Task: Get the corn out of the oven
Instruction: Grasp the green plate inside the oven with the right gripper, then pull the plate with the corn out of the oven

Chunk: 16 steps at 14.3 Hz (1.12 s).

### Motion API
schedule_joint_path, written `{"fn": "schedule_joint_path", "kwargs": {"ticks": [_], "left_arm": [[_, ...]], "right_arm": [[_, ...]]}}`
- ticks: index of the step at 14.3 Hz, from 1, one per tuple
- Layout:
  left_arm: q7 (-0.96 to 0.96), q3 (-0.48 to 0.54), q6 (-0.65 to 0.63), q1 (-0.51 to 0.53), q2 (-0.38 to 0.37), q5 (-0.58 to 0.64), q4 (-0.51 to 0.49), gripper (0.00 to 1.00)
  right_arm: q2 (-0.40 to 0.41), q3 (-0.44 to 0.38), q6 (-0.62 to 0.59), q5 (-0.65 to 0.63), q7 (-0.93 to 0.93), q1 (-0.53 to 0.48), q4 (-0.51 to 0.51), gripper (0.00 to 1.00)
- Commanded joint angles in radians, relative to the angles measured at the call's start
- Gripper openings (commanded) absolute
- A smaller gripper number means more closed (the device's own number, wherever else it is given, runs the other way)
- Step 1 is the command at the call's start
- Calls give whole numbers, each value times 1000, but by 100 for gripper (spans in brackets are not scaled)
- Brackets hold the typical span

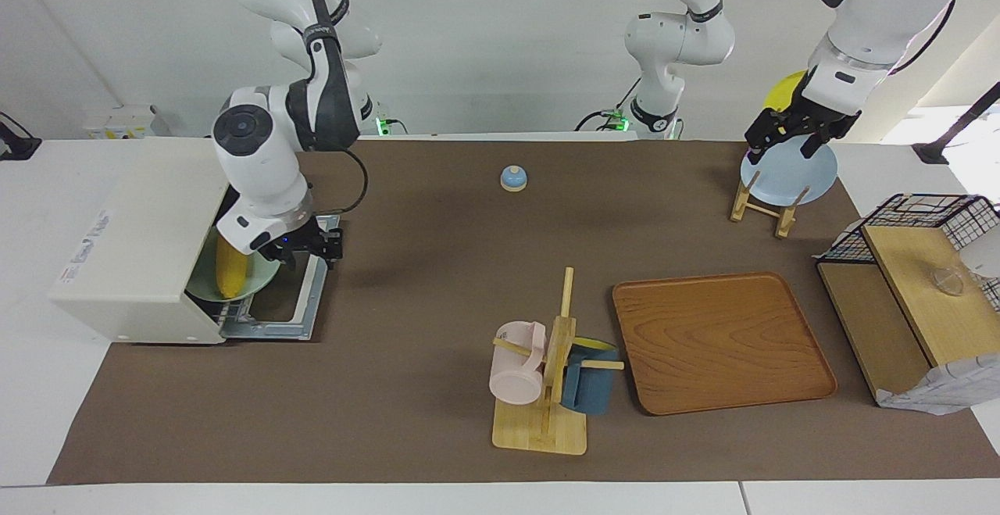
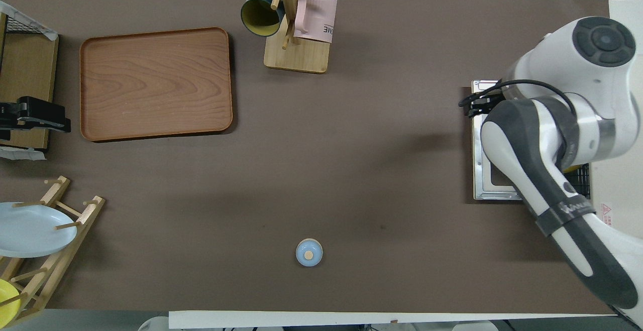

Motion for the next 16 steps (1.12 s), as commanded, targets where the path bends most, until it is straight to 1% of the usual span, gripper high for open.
{"fn": "schedule_joint_path", "kwargs": {"ticks": [1,2,3,4,5,6,7,8,9,10,12,13,15,16], "left_arm": [[4,3,-20,2,-10,-7,5,100],[4,1,-20,2,-10,-7,5,100],[4,1,-20,2,-10,-7,5,100],[4,2,-20,2,-10,-7,5,100],[4,1,-20,2,-10,-7,5,100],[4,2,-20,2,-10,-7,5,100],[4,1,-20,2,-10,-7,5,100],[4,2,-20,2,-10,-7,5,100],[4,1,-20,2,-10,-7,5,100],[4,1,-20,2,-10,-7,5,100],[4,3,-20,2,-10,-7,6,100],[4,3,-20,2,-10,-7,5,100],[4,2,-20,2,-10,-7,5,100],[4,3,-20,2,-10,-7,5,100]], "right_arm": [[-29,8,107,17,-64,-75,-116,67],[-29,8,153,17,-71,-81,-151,65],[-23,6,198,17,-72,-84,-173,60],[-15,6,209,16,-74,-83,-173,56],[-12,6,209,7,-72,-81,-174,50],[-12,6,207,-16,-74,-80,-174,36],[-12,6,197,-50,-77,-75,-173,13],[-12,8,168,-109,-82,-66,-159,0],[-8,12,102,-157,-74,-34,-120,0],[11,12,16,-168,-56,19,-51,0],[75,12,-183,-174,47,160,170,0],[147,14,-272,-171,137,251,301,0],[361,18,-445,-153,405,432,622,0],[441,20,-461,-132,497,501,745,0]]}}
